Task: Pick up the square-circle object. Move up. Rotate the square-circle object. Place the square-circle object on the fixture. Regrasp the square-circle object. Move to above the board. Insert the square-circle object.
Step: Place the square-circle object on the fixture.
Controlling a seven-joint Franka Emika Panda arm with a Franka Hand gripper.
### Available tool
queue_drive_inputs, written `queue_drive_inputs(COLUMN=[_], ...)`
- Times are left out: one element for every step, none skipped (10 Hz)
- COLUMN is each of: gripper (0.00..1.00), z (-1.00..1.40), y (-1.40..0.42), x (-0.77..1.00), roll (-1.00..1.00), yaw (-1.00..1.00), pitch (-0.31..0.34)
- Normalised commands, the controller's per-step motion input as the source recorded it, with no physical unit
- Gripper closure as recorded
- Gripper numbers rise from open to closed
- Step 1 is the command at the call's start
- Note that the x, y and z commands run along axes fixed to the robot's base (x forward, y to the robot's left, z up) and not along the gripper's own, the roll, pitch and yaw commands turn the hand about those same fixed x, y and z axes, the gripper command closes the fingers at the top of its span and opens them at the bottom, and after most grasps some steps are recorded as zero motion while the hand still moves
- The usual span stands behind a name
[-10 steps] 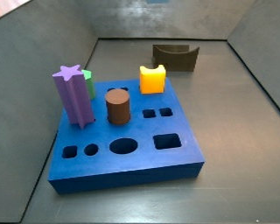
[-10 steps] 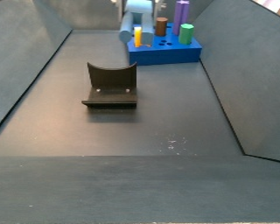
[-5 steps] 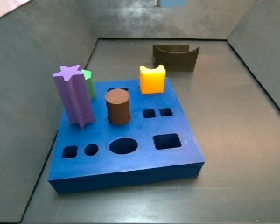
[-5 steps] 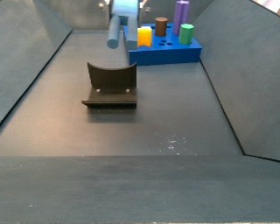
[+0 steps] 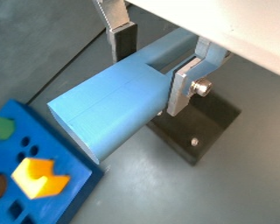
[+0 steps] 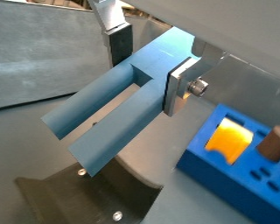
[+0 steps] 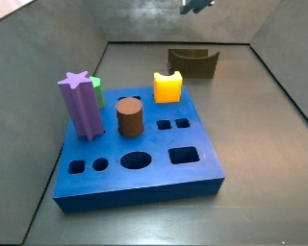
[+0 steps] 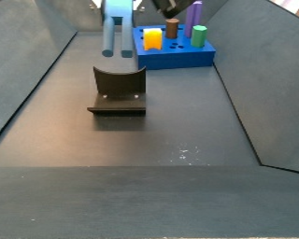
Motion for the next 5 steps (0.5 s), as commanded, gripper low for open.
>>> queue_drive_inputs(gripper=[1.00, 1.00, 1.00, 1.00, 1.00], z=[-0.01, -0.01, -0.01, -0.02, -0.01], y=[0.04, 0.04, 0.04, 0.04, 0.03], x=[0.07, 0.05, 0.07, 0.08, 0.08], roll=[-0.84, -0.67, -0.45, -0.28, -0.20], yaw=[-0.12, -0.13, -0.13, -0.12, -0.11], pitch=[0.135, 0.094, 0.061, 0.052, 0.043])
